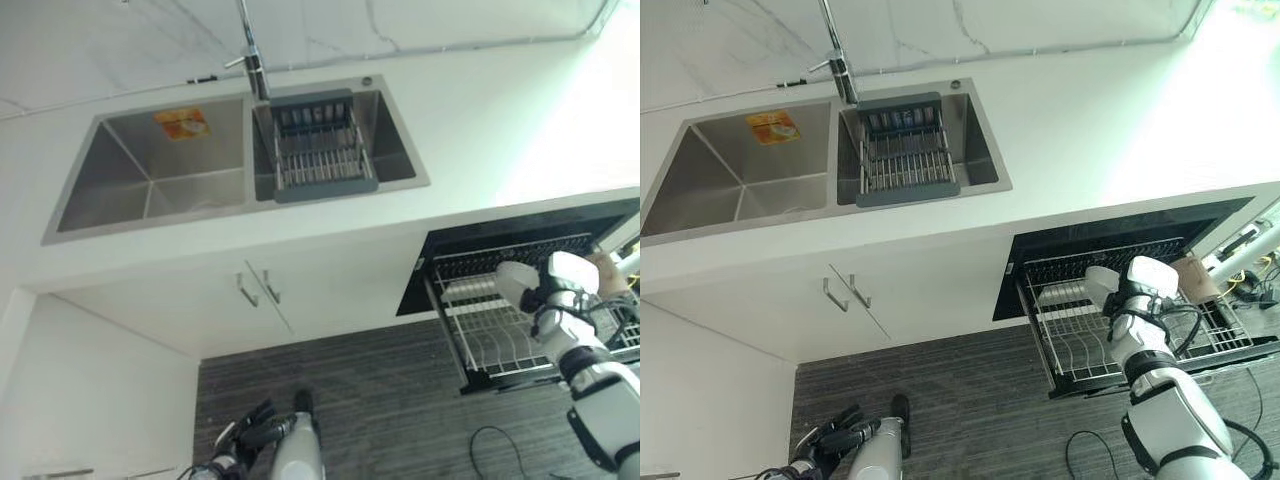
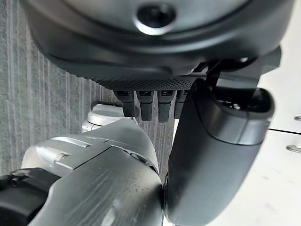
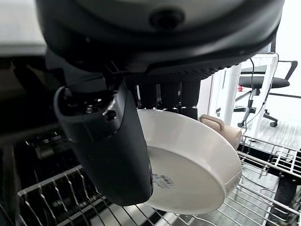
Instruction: Place the dishes in the dishwasher.
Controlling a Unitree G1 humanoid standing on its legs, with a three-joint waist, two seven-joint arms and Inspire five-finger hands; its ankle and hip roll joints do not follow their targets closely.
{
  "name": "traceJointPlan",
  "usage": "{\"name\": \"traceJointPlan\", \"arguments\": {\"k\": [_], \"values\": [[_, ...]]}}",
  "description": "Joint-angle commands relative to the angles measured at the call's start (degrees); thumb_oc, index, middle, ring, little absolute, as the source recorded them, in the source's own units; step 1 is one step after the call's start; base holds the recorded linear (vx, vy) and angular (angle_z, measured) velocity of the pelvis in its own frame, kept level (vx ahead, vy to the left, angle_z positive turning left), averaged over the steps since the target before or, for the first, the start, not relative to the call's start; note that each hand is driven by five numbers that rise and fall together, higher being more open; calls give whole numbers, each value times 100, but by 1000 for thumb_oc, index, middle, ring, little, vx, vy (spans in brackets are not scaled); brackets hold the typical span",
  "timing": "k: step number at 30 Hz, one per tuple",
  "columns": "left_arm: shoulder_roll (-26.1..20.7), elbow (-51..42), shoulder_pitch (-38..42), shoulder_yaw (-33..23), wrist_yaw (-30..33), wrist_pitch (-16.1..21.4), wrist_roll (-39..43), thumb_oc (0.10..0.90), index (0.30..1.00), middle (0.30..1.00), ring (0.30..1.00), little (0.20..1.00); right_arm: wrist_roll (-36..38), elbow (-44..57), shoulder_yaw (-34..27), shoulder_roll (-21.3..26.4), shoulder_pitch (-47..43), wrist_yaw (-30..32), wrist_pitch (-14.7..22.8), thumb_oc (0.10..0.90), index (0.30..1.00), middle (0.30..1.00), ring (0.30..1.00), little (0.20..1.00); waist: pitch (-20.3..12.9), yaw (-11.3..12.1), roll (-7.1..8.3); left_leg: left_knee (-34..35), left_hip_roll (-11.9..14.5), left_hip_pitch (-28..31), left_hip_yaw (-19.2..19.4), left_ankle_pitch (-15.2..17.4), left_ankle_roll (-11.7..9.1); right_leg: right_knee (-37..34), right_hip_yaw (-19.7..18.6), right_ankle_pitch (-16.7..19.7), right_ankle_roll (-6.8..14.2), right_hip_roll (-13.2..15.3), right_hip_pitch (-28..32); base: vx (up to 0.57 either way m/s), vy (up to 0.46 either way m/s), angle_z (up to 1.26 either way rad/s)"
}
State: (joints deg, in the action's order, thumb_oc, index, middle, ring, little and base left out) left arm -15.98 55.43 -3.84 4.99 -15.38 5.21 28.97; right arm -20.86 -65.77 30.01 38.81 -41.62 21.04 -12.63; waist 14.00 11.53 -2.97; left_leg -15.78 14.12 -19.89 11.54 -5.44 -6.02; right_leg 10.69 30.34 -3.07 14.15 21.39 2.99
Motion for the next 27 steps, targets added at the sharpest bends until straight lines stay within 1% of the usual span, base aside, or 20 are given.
{"name": "traceJointPlan", "arguments": {"k": [1, 2, 3, 6, 7, 8, 9, 11, 12, 13, 14, 18, 21, 22, 23, 27], "values": [[-555, 142, -258, 537, 31, -72, -9, 800, 900, 900, 900, 900, -393, -55, 38, 671, -995, 345, -288, 400, 300, 300, 300, 300, -17, 326, 23, -141, 266, 590, -27, 897, -331, 650, -172, -86, -188, 101, -916, -216, -56, 6], [-614, 63, -153, 556, 10, -66, 61, 800, 900, 900, 900, 900, -362, -121, 142, 713, -1179, 432, -424, 400, 300, 300, 300, 300, 122, 349, 2, -141, 250, 473, -61, 889, -314, 650, -210, -44, -180, 117, -1053, -182, -56, 8], [-632, 39, -132, 565, 11, -62, 85, 800, 900, 900, 900, 900, -341, -142, 171, 726, -1233, 458, -465, 400, 300, 300, 300, 300, 159, 357, -2, -141, 250, 442, -69, 885, -311, 650, -215, -34, -178, 120, -1086, -207, -75, 7], [-722, -122, -61, 592, 22, -62, 149, 800, 900, 900, 900, 900, -125, -218, 253, 815, -1460, 804, -679, 400, 300, 300, 300, 300, 347, 395, -38, -141, 234, 285, -101, 870, -287, 650, -250, 22, -161, 137, -1267, -100, -69, 1], [-740, -145, -56, 613, 33, -49, 170, 800, 900, 900, 900, 900, -1, -237, 247, 826, -1510, 930, -753, 400, 300, 300, 300, 300, 368, 401, -45, -141, 240, 323, -146, 1003, -343, 650, -334, -85, -77, 115, -1246, -28, -72, 3], [-756, -215, -34, 652, 75, -21, 224, 800, 900, 900, 900, 900, 248, -289, 159, 819, -1597, 1391, -841, 400, 300, 300, 300, 300, 450, 414, -78, -141, 220, 242, -160, 1004, -326, 650, -374, -68, -69, 119, -1337, -21, -75, 9], [-763, -241, -46, 671, 80, 9, 230, 800, 900, 900, 900, 900, 266, -297, 92, 802, -1619, 1487, -885, 400, 300, 300, 300, 300, 467, 422, -86, -141, 207, 207, -159, 1007, -318, 650, -390, -67, -64, 121, -1371, -104, -60, 13], [-793, -343, -51, 721, 69, 47, 289, 800, 900, 900, 900, 900, 206, -340, 18, 790, -1659, 1695, -861, 400, 300, 300, 300, 300, 531, 433, -129, -141, 185, 113, -168, 1006, -306, 650, -425, -56, -51, 139, -1468, -120, -34, 9], [-802, -385, -50, 732, 70, 53, 301, 800, 900, 900, 900, 900, 212, -344, 11, 803, -1678, 1709, -850, 400, 300, 300, 300, 300, 575, 437, -145, -141, 176, 29, -122, 874, -242, 650, -361, 62, -128, 169, -1543, -70, -35, -1], [-821, -432, -50, 764, 78, 65, 342, 800, 900, 900, 900, 900, 233, -355, 34, 794, -1706, 1695, -865, 400, 300, 300, 300, 300, 579, 445, -157, -141, 176, 75, -161, 1021, -300, 650, -442, -58, -40, 152, -1515, -83, -34, -3], [-851, -516, -50, 801, 85, 90, 416, 800, 900, 900, 900, 900, 303, -405, 74, 791, -1749, 1648, -878, 400, 300, 300, 300, 300, 619, 452, -189, -141, 152, 22, -163, 1027, -293, 650, -470, -55, -33, 165, -1574, 6, -43, 1], [-875, -656, -55, 847, 113, 109, 535, 800, 900, 900, 900, 900, 427, -481, 95, 706, -1738, 1544, -843, 400, 300, 300, 300, 300, 662, 455, -239, -141, 107, -41, -160, 1035, -275, 650, -503, -47, -22, 192, -1646, -56, -4, 4], [-910, -771, -56, 851, 89, 64, 567, 800, 900, 900, 900, 900, 578, -590, 147, 584, -1719, 990, -886, 400, 300, 300, 300, 300, 674, 472, -279, -141, 88, -78, -131, 1026, -274, 650, -502, -40, -12, 237, -1669, -49, 10, 3], [-934, -820, -49, 848, 85, 29, 569, 800, 900, 900, 900, 900, 666, -630, 183, 541, -1717, 857, -970, 588, 582, 582, 582, 582, 682, 476, -285, -141, 92, -82, -119, 1020, -278, 650, -496, -34, -8, 252, -1672, -42, 9, -1], [-939, -846, -50, 845, 88, 15, 572, 800, 900, 900, 900, 900, 702, -647, 193, 519, -1708, 793, -988, 800, 900, 900, 900, 900, 688, 476, -289, -141, 93, -82, -115, 1019, -281, 650, -494, -32, -7, 258, -1672, -45, 25, 0], [-922, -891, -55, 836, 106, -11, 604, 800, 900, 900, 900, 900, 915, -793, 184, 416, -1717, 499, -1012, 800, 900, 900, 900, 900, 695, 480, -309, -141, 104, -67, -71, 1002, -297, 650, -465, -6, 0, 300, -1656, -32, 35, -1]]}}
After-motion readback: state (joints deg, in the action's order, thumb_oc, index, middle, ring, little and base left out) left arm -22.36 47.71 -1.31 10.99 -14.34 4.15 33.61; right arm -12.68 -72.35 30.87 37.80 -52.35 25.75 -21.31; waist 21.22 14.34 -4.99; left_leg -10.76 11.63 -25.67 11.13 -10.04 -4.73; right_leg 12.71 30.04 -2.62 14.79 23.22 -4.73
